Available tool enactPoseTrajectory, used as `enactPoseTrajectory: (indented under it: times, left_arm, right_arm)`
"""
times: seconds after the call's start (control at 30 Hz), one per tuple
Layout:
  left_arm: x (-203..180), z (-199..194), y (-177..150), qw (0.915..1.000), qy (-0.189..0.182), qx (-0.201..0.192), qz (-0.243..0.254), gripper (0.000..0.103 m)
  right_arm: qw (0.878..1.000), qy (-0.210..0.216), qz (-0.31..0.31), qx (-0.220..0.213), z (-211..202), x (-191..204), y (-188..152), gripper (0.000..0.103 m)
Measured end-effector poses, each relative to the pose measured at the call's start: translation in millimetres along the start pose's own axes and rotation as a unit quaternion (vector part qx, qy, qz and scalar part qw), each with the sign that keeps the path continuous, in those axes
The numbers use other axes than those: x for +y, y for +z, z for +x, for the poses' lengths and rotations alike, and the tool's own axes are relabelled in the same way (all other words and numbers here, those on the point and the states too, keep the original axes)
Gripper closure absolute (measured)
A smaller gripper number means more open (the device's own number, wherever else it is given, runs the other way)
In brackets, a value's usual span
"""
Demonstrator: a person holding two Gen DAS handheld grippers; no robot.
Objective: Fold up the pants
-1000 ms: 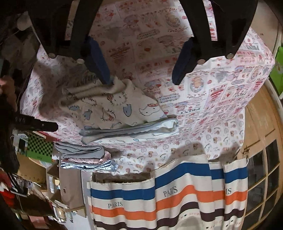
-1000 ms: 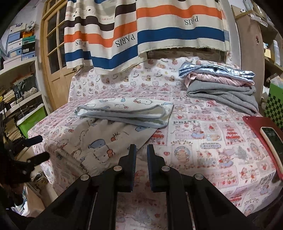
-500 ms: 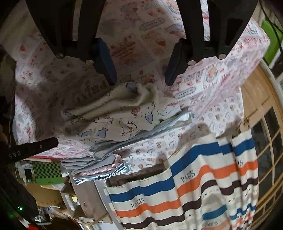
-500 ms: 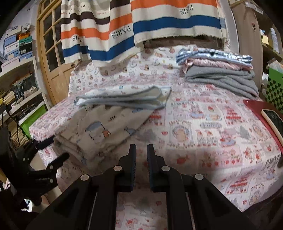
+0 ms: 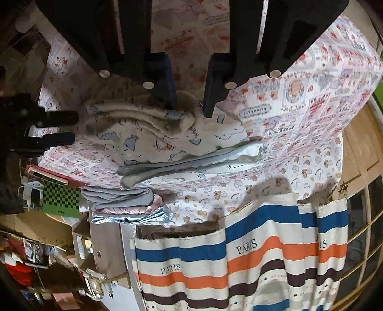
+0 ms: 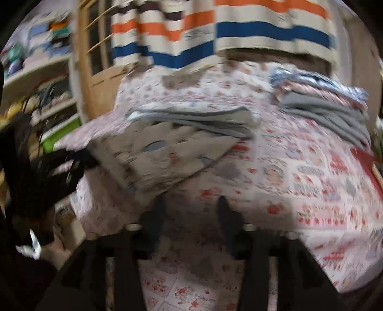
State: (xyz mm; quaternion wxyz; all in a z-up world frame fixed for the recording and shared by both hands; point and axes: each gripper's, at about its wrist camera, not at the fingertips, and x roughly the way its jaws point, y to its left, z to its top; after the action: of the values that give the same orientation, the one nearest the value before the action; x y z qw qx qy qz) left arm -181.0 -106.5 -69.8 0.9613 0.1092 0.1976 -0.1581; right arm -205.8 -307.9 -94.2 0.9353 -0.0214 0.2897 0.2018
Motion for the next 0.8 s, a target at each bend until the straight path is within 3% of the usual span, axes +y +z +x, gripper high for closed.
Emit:
enactPoseTrajectory:
  times: [0.13, 0.33, 0.43, 0.53, 0.8]
  left_arm:
    - [-2, 0, 10, 0.9998, -0.001, -0.009, 0.020, 0.081]
    - [-2, 7, 19, 0.9989, -0.001, -0.007, 0.047, 0.079]
    - [-2, 11, 18, 0.9992, -0.005, 0.002, 0.039, 0.079]
    - [3, 15, 18, 0.9997, -0.005, 0.010, 0.019, 0.079]
    - [18, 17, 23, 0.9998, -0.008, 0.017, -0.012, 0.078]
  right_arm:
    - [0.998, -0.032, -0.054, -0.019, 1, 17, 2, 0.051]
    - [0.989, -0.040, -0.145, 0.001, 12, 34, 2, 0.051]
    - [0.974, -0.045, -0.221, 0.014, 13, 49, -5, 0.050]
    - [0.953, -0.077, -0.291, 0.013, 18, 63, -14, 0.044]
    - [0.926, -0.117, -0.359, -0.014, 38, 79, -13, 0.044]
